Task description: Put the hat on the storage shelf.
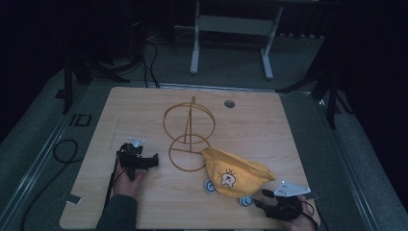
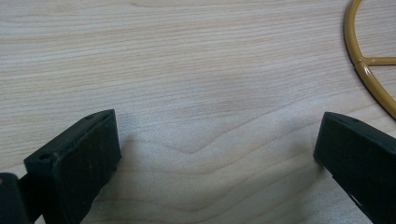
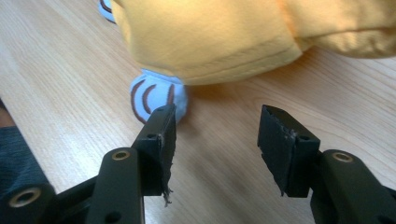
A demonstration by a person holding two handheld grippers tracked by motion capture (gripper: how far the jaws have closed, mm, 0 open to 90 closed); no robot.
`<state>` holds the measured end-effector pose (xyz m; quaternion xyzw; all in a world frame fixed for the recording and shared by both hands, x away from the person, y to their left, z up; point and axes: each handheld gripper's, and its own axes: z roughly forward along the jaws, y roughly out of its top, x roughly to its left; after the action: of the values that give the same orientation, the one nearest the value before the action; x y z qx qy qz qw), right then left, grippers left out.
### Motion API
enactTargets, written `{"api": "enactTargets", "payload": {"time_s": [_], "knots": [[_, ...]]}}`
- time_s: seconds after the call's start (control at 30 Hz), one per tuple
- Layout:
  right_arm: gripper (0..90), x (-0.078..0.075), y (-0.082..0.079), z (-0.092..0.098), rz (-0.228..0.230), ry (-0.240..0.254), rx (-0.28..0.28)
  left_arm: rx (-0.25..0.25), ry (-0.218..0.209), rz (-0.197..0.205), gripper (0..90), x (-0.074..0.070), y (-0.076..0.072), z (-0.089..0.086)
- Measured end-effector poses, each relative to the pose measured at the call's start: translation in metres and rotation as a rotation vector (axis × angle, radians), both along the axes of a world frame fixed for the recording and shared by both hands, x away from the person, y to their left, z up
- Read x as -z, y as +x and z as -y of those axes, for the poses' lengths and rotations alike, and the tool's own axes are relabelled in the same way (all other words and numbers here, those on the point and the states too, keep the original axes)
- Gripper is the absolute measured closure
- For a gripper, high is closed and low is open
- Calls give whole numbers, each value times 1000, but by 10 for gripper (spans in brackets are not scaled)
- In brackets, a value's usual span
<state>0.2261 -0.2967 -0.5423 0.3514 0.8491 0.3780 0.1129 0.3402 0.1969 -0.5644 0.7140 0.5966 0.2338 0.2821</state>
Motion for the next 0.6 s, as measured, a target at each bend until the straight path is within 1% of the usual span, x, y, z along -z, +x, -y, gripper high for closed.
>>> {"api": "enactTargets", "payload": {"time_s": [0.13, 0.3, 0.43, 0.53, 0.6], "knots": [[467, -1, -1, -3, -7, 4, -8, 0, 0, 0, 4, 0, 0, 0], [468, 0, -2, -6, -12, 7, -30, 0, 0, 0, 4, 0, 0, 0], [468, 1, -3, -11, -18, 19, -55, 0, 0, 0, 4, 0, 0, 0], [478, 2, -3, -15, -29, 27, -70, 0, 0, 0, 4, 0, 0, 0], [493, 3, -2, -17, -38, 23, -78, 0, 0, 0, 4, 0, 0, 0]]}}
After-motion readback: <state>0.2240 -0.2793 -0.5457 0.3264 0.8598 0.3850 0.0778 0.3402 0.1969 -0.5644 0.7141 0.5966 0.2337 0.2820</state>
